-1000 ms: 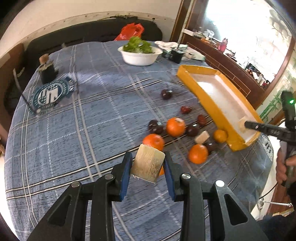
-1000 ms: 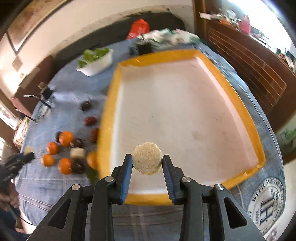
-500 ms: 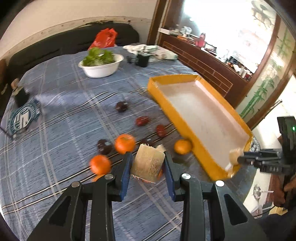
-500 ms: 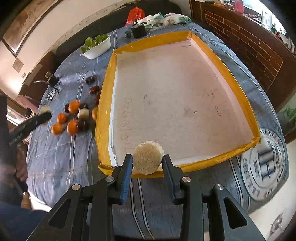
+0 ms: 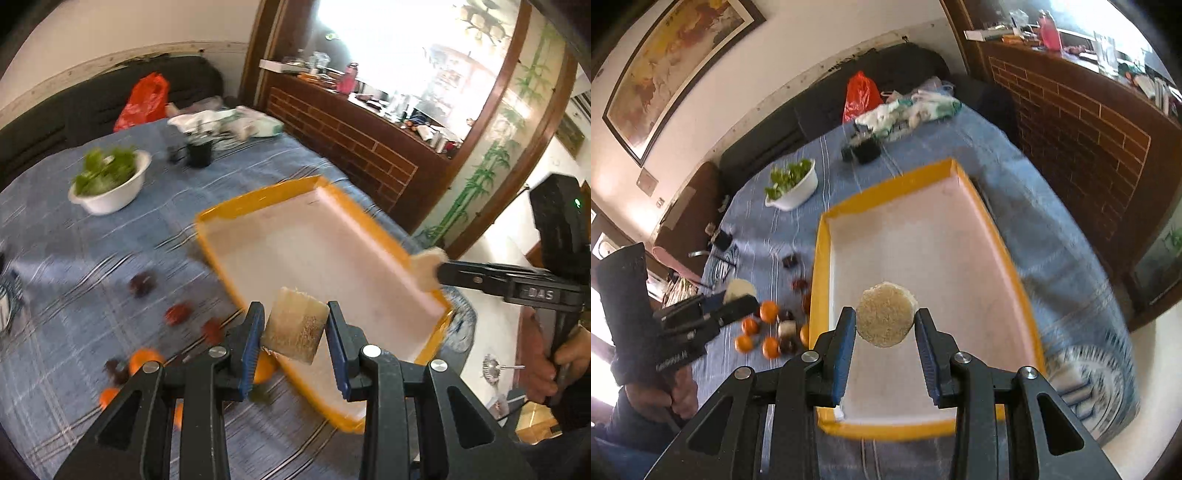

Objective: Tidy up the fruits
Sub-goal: 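Carry both white pieces into the yellow tray and open both tools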

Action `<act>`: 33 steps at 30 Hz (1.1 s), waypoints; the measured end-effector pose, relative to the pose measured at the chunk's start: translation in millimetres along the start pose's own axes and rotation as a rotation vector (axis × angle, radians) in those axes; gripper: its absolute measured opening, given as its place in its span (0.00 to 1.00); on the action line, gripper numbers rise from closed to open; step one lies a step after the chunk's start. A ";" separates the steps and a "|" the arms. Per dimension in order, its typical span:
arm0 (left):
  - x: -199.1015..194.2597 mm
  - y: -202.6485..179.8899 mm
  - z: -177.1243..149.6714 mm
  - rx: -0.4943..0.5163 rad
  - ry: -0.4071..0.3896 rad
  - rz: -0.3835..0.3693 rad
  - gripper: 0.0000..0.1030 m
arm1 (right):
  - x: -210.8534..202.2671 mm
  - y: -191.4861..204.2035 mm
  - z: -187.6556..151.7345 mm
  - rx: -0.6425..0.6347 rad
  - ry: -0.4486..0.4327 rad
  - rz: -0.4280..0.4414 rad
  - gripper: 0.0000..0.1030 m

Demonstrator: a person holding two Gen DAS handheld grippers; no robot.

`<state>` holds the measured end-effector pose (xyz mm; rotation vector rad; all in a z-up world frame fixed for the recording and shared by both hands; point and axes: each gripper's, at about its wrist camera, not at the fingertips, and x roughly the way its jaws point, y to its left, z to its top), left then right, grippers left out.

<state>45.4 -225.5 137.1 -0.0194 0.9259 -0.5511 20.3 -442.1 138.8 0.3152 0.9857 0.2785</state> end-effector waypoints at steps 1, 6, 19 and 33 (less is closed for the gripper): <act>5.2 -7.7 8.7 0.008 0.002 -0.003 0.32 | 1.5 -1.0 6.8 -0.001 -0.004 0.003 0.35; 38.7 -25.7 38.6 0.008 0.021 0.003 0.32 | 25.2 -14.7 46.5 0.036 0.017 0.024 0.35; 148.0 13.9 66.1 -0.139 0.092 0.157 0.31 | 131.7 -34.5 103.1 0.000 0.148 -0.005 0.35; 182.1 27.7 61.9 -0.184 0.115 0.185 0.31 | 184.6 -31.8 109.7 -0.049 0.224 -0.023 0.36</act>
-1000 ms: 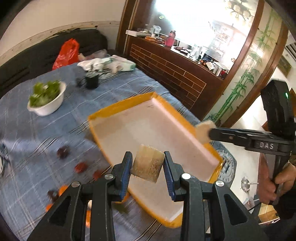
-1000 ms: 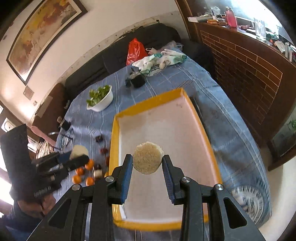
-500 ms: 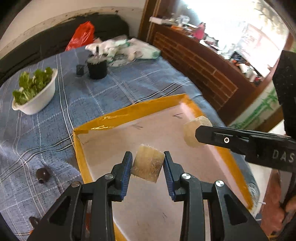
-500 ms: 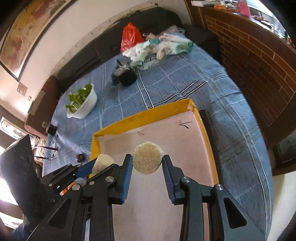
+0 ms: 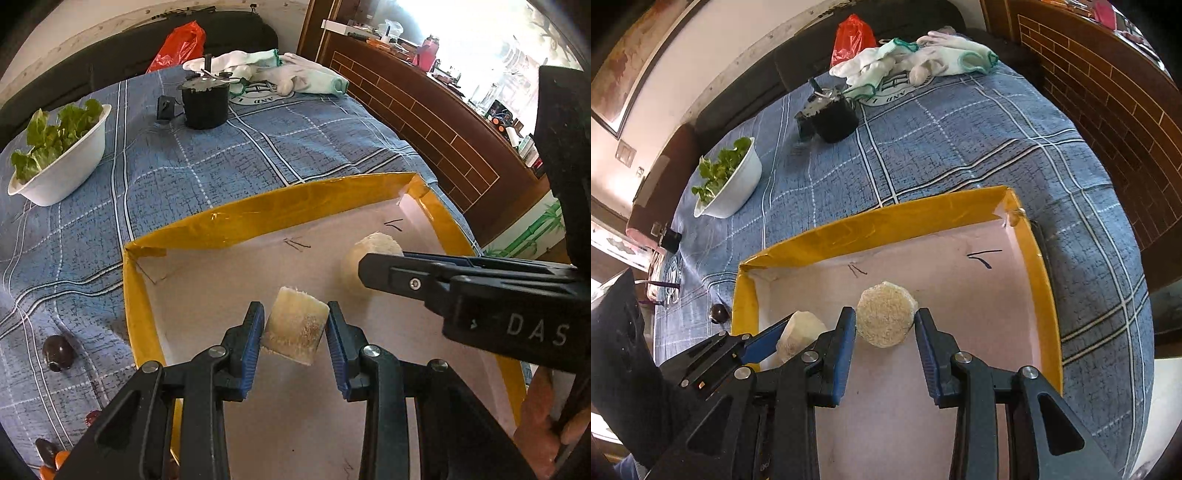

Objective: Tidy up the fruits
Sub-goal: 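Carry both white pieces into the yellow tray and open both tools, then return to the table and grasp a mandarin orange with the left tool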

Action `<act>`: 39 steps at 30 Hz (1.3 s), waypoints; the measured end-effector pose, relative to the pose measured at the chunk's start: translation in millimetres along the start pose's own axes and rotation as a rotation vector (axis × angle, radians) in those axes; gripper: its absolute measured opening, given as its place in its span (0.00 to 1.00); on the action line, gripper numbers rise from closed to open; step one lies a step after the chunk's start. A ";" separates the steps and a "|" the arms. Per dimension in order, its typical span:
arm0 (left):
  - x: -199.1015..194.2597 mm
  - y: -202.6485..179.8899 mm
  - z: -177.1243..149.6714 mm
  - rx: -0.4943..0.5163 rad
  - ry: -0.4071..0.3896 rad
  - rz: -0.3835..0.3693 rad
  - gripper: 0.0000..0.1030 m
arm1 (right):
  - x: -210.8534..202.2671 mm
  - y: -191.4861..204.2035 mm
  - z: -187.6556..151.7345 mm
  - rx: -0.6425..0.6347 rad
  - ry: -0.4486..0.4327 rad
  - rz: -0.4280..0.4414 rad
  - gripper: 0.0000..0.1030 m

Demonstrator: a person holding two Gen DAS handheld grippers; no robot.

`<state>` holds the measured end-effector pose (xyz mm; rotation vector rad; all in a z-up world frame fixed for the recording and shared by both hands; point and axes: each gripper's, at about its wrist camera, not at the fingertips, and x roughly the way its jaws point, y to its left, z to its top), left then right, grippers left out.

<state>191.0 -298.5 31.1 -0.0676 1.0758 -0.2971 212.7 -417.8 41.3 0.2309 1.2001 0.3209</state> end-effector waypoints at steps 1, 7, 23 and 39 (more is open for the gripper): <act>0.3 0.7 -0.6 -0.001 -0.001 0.001 0.31 | 0.6 0.7 0.2 -0.003 -0.002 -0.005 0.36; -2.8 3.3 -1.5 -0.007 -0.015 0.007 0.40 | -2.0 5.3 1.1 -0.018 -0.015 -0.009 0.39; -48.4 8.3 -22.6 -0.028 -0.055 -0.043 0.45 | -58.0 10.1 -35.8 0.027 -0.108 0.045 0.48; -160.4 84.5 -84.4 -0.107 -0.179 -0.024 0.45 | -66.7 84.6 -96.8 -0.054 -0.056 0.190 0.48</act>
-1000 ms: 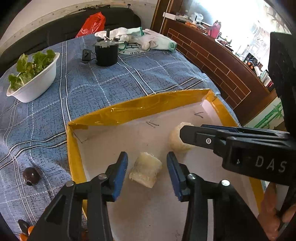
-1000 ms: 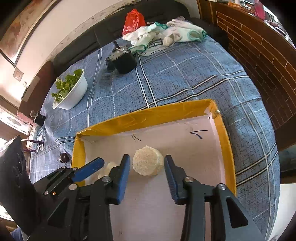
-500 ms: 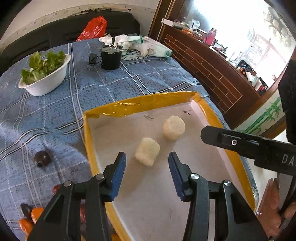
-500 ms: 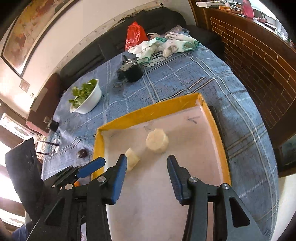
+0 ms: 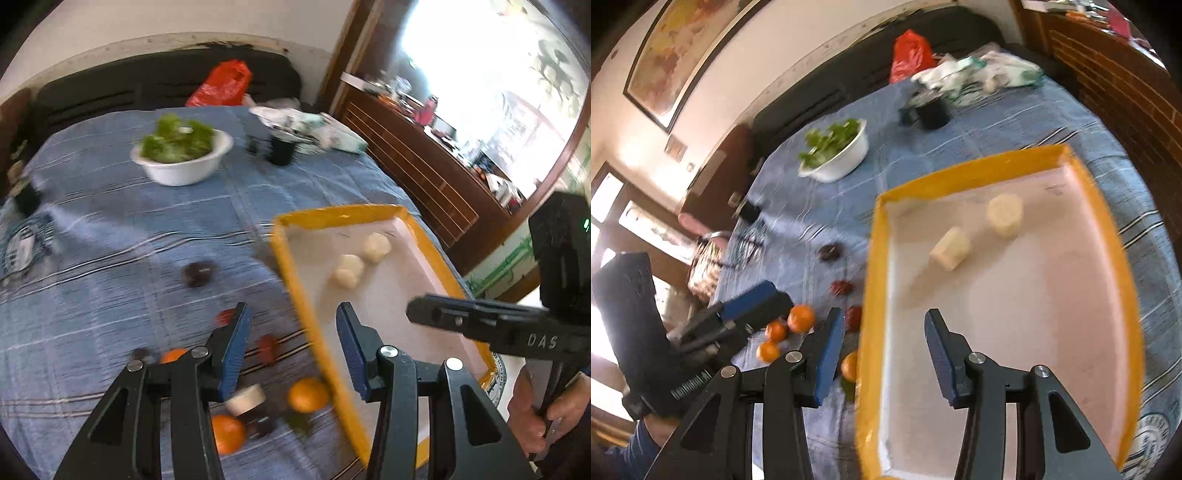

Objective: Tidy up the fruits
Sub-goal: 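Return to the table and grasp a mandarin orange with the left tool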

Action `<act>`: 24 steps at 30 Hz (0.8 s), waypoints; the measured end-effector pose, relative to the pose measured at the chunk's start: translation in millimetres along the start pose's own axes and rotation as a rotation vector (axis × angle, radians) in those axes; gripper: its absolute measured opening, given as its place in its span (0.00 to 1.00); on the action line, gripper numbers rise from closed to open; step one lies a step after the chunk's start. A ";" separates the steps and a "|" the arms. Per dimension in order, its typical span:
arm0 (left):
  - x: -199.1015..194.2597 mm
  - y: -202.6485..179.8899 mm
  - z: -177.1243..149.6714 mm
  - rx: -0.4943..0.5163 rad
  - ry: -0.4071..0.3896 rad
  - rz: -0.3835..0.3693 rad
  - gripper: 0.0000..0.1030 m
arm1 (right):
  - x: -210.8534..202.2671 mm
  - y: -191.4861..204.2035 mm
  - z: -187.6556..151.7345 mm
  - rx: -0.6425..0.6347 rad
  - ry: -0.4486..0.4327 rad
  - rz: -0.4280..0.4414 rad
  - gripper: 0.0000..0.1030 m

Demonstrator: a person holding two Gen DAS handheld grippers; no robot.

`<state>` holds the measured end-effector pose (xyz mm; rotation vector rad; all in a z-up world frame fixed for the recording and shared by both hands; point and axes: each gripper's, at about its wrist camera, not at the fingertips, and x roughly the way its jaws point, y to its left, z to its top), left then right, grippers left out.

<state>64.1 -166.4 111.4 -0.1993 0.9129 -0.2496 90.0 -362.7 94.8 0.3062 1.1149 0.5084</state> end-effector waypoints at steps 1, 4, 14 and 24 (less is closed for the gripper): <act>-4.9 6.6 -2.3 -0.012 -0.005 0.004 0.45 | 3.5 4.3 -3.2 -0.008 0.012 0.009 0.48; -21.1 33.9 -12.4 -0.051 -0.019 0.033 0.45 | 11.4 16.2 -10.7 -0.035 0.037 0.027 0.48; -32.1 96.1 -66.8 -0.108 0.019 0.138 0.45 | 38.4 62.5 -43.2 -0.172 0.118 0.033 0.42; -13.5 106.6 -89.2 -0.049 0.067 0.175 0.45 | 52.3 85.2 -66.8 -0.257 0.172 0.014 0.42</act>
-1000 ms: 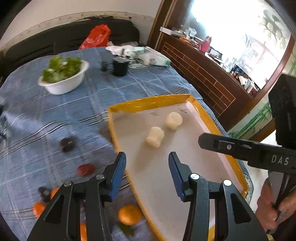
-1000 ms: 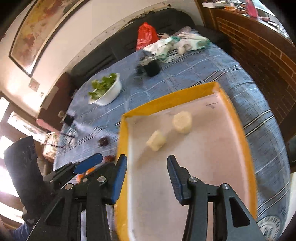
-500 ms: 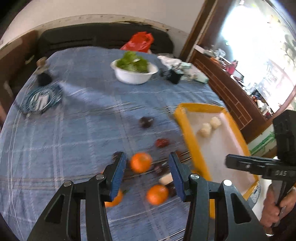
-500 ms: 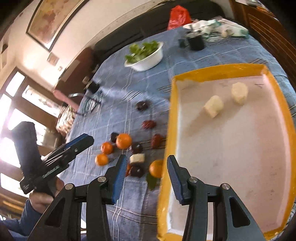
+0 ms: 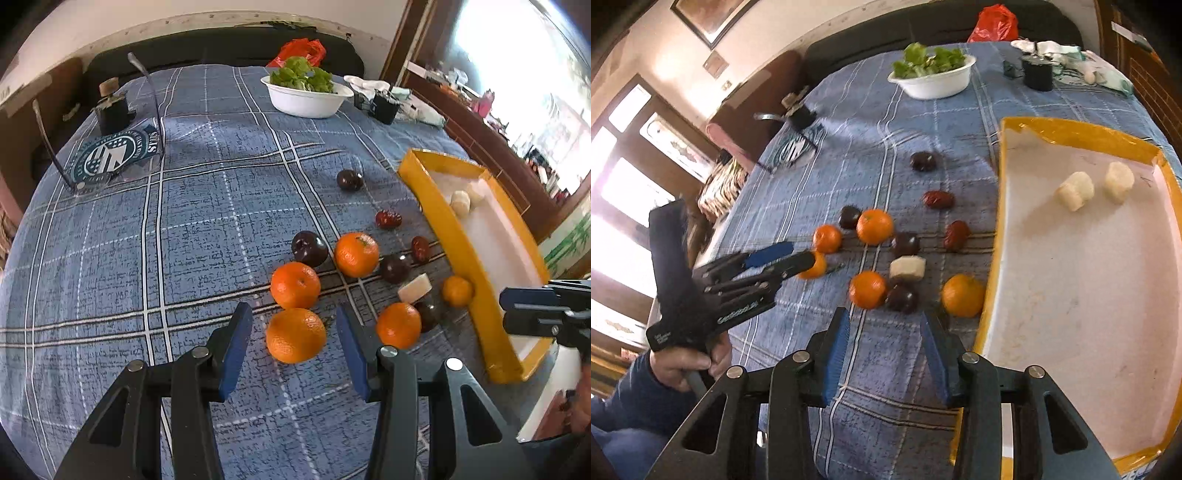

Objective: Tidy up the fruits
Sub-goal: 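Return to the table and grasp a mandarin orange with the left tool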

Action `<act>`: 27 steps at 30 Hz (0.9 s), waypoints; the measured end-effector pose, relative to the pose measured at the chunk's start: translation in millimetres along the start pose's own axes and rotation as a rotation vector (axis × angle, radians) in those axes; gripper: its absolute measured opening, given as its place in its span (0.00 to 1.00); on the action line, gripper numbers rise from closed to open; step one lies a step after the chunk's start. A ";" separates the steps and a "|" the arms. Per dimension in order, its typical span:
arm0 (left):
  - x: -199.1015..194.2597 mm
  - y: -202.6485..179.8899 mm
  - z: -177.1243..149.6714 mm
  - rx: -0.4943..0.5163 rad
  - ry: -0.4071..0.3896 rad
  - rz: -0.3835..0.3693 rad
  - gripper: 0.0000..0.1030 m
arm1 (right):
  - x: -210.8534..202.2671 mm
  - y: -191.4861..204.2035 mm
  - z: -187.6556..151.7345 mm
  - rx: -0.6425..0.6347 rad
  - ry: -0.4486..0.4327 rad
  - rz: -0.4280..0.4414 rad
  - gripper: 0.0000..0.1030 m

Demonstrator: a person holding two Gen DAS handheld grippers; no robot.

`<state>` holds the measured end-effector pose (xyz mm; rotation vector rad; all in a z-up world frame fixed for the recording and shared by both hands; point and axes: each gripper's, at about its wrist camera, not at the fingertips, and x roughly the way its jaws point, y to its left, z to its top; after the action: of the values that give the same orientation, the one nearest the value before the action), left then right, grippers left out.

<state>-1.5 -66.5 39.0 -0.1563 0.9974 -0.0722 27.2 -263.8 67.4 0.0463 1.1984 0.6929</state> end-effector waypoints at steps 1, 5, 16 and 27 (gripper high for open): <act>1.0 -0.1 -0.4 0.006 0.000 -0.003 0.43 | 2.5 3.4 -2.6 -0.011 0.009 -0.001 0.42; 8.9 1.2 -1.1 0.022 0.008 -0.005 0.36 | 7.2 13.1 -8.8 -0.048 0.015 -0.027 0.42; 23.9 -3.1 -12.1 0.047 0.017 -0.052 0.34 | 14.4 19.8 -7.5 -0.067 0.019 -0.080 0.40; 15.1 -0.9 -26.4 0.019 -0.015 -0.043 0.34 | 34.6 16.6 -1.2 -0.076 0.039 -0.107 0.32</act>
<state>-15.5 -72.0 12.6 -0.1604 0.9782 -0.1201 24.9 -233.2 44.4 -0.0947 1.2014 0.6476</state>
